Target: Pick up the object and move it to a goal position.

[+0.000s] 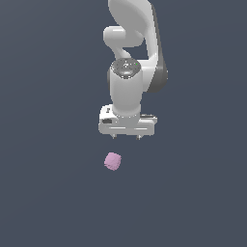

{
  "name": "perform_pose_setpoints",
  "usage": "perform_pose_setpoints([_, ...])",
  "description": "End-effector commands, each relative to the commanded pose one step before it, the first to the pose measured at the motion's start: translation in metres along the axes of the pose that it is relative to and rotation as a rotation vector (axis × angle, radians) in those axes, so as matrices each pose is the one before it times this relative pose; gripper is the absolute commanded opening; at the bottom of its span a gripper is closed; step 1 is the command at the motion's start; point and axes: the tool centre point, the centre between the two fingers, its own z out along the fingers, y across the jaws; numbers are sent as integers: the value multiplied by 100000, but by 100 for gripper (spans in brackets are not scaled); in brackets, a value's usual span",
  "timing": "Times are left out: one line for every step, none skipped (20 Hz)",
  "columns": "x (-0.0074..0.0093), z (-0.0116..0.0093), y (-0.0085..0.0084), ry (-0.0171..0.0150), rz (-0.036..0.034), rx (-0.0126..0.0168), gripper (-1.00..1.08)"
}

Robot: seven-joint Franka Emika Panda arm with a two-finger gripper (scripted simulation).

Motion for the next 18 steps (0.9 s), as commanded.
perform_pose_setpoints([667, 1020, 757, -585, 3749, -219, 100])
perform_pose_setpoints([334, 487, 345, -248, 1787, -121, 100])
perform_pose_setpoints([358, 531, 369, -263, 1920, -146, 100])
perform_pose_setpoints([382, 576, 392, -277, 2049, -174, 100])
perform_pose_setpoints([405, 623, 415, -290, 2175, -206, 100])
perform_pose_setpoints([398, 623, 405, -280, 2137, -224, 100])
perform_pose_setpoints([370, 589, 374, -256, 1988, -227, 100])
perform_pose_setpoints([342, 555, 346, -232, 1842, -227, 100])
perform_pose_setpoints([315, 518, 316, -210, 1696, -222, 100])
perform_pose_setpoints([288, 481, 288, -189, 1553, -215, 100])
perform_pose_setpoints([261, 443, 260, -168, 1411, -205, 100])
perform_pose_setpoints([235, 403, 234, -149, 1272, -193, 100])
perform_pose_setpoints([209, 363, 206, -130, 1132, -177, 100])
perform_pose_setpoints([184, 322, 182, -113, 998, -161, 100])
perform_pose_setpoints([158, 280, 155, -96, 859, -142, 100])
perform_pose_setpoints([134, 238, 131, -80, 726, -123, 100])
perform_pose_setpoints([109, 195, 107, -65, 594, -102, 100])
perform_pose_setpoints([84, 152, 82, -49, 459, -80, 100])
